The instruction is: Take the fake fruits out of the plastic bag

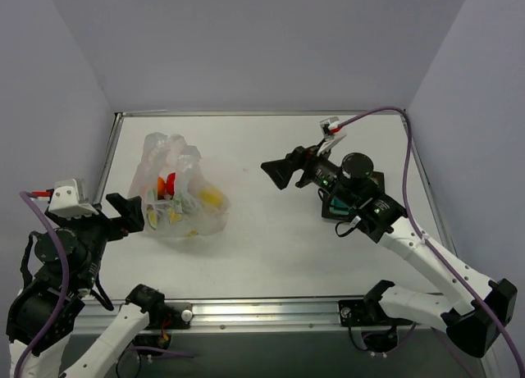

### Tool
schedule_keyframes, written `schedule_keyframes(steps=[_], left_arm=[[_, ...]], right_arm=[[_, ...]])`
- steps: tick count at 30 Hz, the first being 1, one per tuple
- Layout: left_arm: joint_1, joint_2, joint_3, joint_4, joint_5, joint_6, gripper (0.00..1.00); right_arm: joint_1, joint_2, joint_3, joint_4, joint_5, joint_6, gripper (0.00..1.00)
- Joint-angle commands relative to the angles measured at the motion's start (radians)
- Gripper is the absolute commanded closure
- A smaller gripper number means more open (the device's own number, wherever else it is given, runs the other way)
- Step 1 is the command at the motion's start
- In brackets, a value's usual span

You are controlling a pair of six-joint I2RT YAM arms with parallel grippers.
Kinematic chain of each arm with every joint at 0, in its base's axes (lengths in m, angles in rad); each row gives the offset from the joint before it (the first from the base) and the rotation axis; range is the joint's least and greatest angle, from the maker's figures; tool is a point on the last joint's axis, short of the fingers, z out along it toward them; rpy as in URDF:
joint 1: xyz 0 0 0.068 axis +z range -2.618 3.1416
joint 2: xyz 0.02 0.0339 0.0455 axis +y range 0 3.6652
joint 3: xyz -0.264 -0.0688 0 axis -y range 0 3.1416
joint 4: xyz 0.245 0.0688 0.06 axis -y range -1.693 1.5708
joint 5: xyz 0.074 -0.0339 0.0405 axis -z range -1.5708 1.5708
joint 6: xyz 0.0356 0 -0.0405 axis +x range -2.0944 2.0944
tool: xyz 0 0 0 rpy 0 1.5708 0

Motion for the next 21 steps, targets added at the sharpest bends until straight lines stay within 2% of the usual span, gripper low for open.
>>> schedule_keyframes(steps=[1, 6, 10, 16, 20, 21], left_arm=[[0.001, 0.064, 0.028, 0.024, 0.003, 0.013, 0.06], [0.001, 0.138, 0.082, 0.068, -0.026, 0.006, 0.06], [0.002, 0.26, 0.132, 0.114, -0.045, -0.007, 0.06], [0.007, 0.476, 0.198, 0.17, -0.039, -0.027, 0.06], [0.076, 0.57, 0.221, 0.203, 0.004, -0.038, 0.06], [0.1, 0.587, 0.224, 0.208, 0.067, -0.047, 0.06]], right_arm=[[0.091, 0.047, 0.101, 0.044, 0.055, -0.044, 0.0], [0.207, 0.147, 0.213, 0.049, 0.103, -0.1, 0.0], [0.291, 0.252, 0.305, 0.086, 0.129, -0.124, 0.0], [0.324, 0.418, 0.447, 0.104, 0.161, -0.138, 0.0], [0.324, 0.53, 0.533, 0.1, 0.155, -0.126, 0.0], [0.324, 0.571, 0.546, 0.101, 0.146, -0.12, 0.0]])
